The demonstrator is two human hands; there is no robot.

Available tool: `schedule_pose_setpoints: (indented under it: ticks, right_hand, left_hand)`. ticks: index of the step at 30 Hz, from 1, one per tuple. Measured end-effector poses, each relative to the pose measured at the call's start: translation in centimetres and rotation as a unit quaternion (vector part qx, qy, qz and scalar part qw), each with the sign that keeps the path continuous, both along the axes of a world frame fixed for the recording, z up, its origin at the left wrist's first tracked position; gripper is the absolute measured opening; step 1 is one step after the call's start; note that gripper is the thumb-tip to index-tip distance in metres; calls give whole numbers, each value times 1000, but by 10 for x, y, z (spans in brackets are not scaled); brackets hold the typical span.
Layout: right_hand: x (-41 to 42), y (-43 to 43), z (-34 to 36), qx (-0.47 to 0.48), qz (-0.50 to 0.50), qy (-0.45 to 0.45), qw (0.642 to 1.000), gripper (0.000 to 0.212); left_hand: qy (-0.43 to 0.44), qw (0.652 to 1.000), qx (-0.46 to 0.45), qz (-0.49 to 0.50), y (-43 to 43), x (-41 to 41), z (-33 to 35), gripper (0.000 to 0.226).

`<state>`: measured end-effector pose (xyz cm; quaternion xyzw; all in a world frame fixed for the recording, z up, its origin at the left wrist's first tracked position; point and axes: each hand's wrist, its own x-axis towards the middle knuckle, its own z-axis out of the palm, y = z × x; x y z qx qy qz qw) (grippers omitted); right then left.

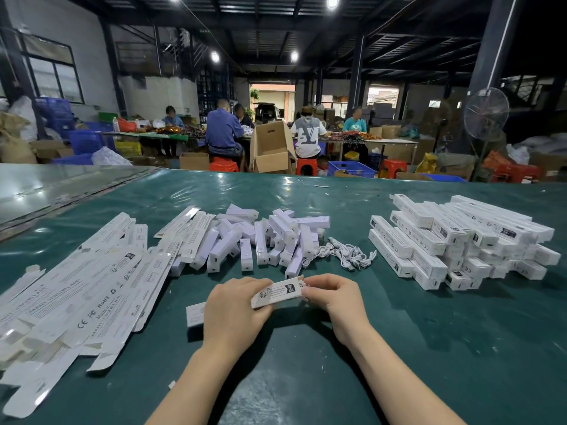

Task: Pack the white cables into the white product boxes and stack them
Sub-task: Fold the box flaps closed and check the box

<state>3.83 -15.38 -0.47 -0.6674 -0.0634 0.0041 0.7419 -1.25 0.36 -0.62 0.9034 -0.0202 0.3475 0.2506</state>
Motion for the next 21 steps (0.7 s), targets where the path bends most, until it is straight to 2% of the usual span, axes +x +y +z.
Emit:
schedule_pose_setpoints:
  ticks: [3,6,10,13,17,21]
  right_hand:
    - [1,2,0,1,-4,-3,1000,26]
    - [1,0,1,19,33,6,999,26]
    - [1,-1,3,-10,61,-36,997,30]
    - [2,1,0,-7,39,-39,998,23]
    - [5,-1,-3,85,35,6,996,23]
    - [5,3,-4,61,10,-3,998,25]
  left_hand:
    - [-22,1000,23,3,-1,0,0,31]
    - [-50,998,27,-5,-2,-1,1,34]
    - [-50,998,23,-12,-2,-2,0,36]
    - [-39,999,6,-11,-2,-3,1,37]
    - [-54,998,11,-30,-4,-4,2,41]
    - [-59,997,34,-28,-6,-4,1,44]
